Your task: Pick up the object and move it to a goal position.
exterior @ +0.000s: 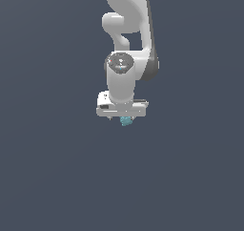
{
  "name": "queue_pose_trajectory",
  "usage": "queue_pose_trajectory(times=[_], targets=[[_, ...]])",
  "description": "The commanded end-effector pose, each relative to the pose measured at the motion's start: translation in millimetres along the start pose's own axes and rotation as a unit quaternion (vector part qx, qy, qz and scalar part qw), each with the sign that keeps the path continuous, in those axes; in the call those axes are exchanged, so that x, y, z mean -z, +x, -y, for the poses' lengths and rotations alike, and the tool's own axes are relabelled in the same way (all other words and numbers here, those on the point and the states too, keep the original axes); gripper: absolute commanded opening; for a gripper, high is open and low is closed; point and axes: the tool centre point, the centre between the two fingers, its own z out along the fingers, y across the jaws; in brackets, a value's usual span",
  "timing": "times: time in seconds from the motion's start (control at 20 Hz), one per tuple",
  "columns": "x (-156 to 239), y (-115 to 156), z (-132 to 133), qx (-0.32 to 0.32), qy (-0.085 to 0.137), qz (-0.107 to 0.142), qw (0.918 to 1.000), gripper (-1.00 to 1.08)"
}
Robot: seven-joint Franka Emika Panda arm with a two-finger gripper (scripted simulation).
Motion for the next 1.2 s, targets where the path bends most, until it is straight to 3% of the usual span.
queue_pose_trajectory(times=[0.0,1.15], targets=[[0.0,0.0,0.0,0.000,0.000,0.000,1.0000,1.00],[-7.9,-7.3,1.5,-0.047,0.002,0.007,0.9989,1.00]])
